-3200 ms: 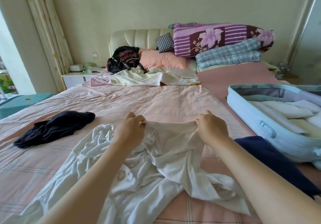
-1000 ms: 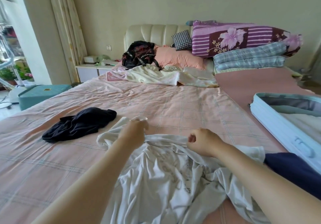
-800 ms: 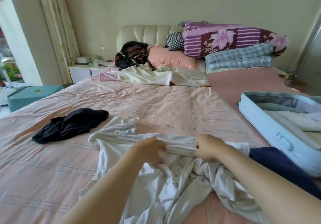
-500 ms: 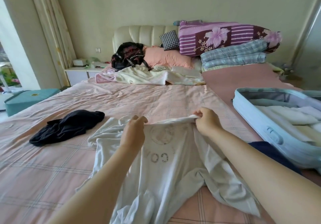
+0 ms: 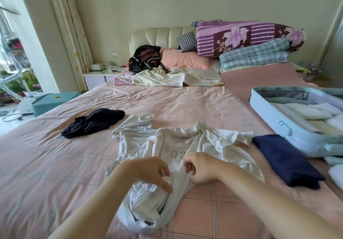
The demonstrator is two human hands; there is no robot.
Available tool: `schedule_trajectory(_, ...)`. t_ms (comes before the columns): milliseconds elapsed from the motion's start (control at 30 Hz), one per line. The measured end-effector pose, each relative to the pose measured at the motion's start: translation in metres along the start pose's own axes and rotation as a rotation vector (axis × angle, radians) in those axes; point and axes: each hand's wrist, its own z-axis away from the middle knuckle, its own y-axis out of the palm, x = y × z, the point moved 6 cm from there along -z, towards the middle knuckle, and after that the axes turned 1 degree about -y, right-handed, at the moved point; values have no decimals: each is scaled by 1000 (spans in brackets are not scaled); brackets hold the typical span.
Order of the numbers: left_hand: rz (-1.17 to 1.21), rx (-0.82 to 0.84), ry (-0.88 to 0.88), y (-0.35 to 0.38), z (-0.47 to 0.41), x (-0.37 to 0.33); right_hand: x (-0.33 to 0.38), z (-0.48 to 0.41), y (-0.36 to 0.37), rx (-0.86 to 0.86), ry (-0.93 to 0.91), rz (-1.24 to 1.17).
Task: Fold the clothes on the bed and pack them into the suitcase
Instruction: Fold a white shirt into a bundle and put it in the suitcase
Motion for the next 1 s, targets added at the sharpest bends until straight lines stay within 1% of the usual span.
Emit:
schedule_trajectory(67, -81, -16, 6, 5, 13, 6, -2, 8, 10, -18, -8, 49)
schedule_trajectory(133, -92, -125, 11, 3, 26, 14, -4, 12, 15, -40, -7, 93)
schedule_trajectory(200, 18, -299, 36, -4, 41, 25, -7, 16, 14, -100, -12, 99)
schedule_trajectory(233, 99, -382, 45, -8, 50, 32, -7, 20, 10, -141, -16, 139)
schedule_trajectory(300, 235, -532, 27, -17, 70, 45, -6, 32, -6, -243, -18, 293)
schedule_trajectory(367, 270, -688, -23, -26, 89, 59, -12, 47, -28, -343, 59, 370)
schedule_trajectory(400, 287, -720, -44, -28, 96, 66, -19, 55, -40, -392, 109, 371)
schedule_trajectory(433, 301, -699, -64, -28, 101, 73, -29, 61, -49, -428, 168, 363)
schedule_trajectory(500, 280, -503, -106, -16, 106, 80, -45, 71, -59, -457, 276, 396)
schedule_trajectory(533, 249, -394, -121, -7, 107, 80, -47, 73, -58, -455, 305, 479)
schedule_trajectory(567, 196, -329, -126, 1, 104, 78, -47, 74, -53, -435, 324, 559)
schedule_trajectory(600, 116, -315, -118, 4, 102, 73, -41, 74, -47, -418, 312, 585)
schedule_trajectory(633, 26, -347, -111, 4, 98, 67, -32, 72, -40, -399, 270, 571)
schedule_trajectory(667, -52, -410, -100, 2, 94, 60, -19, 69, -31, -388, 178, 526)
schedule_trajectory(700, -90, -491, -84, -1, 91, 52, -2, 67, -21, -373, 45, 459)
schedule_trajectory(733, -68, -571, -63, -4, 89, 45, 17, 66, -9, -335, -78, 383)
schedule_trajectory(767, 11, -632, -41, -6, 86, 40, 32, 66, 4, -271, -163, 326)
schedule_trajectory(800, 108, -665, -24, -6, 83, 36, 43, 65, 19, -198, -198, 275)
schedule_trajectory(833, 193, -671, -17, -5, 80, 33, 47, 62, 32, -141, -182, 244)
schedule_trajectory(867, 255, -676, -10, -4, 78, 30, 48, 59, 42, -124, -143, 237)
schedule_trajectory(933, 375, -707, 1, -5, 76, 25, 43, 50, 46, -152, -74, 249)
schedule_trajectory(967, 452, -738, 6, -7, 76, 24, 39, 46, 41, -187, -53, 164)
schedule_trajectory(1000, 531, -778, 17, -11, 79, 22, 34, 42, 33, -225, -40, 10)
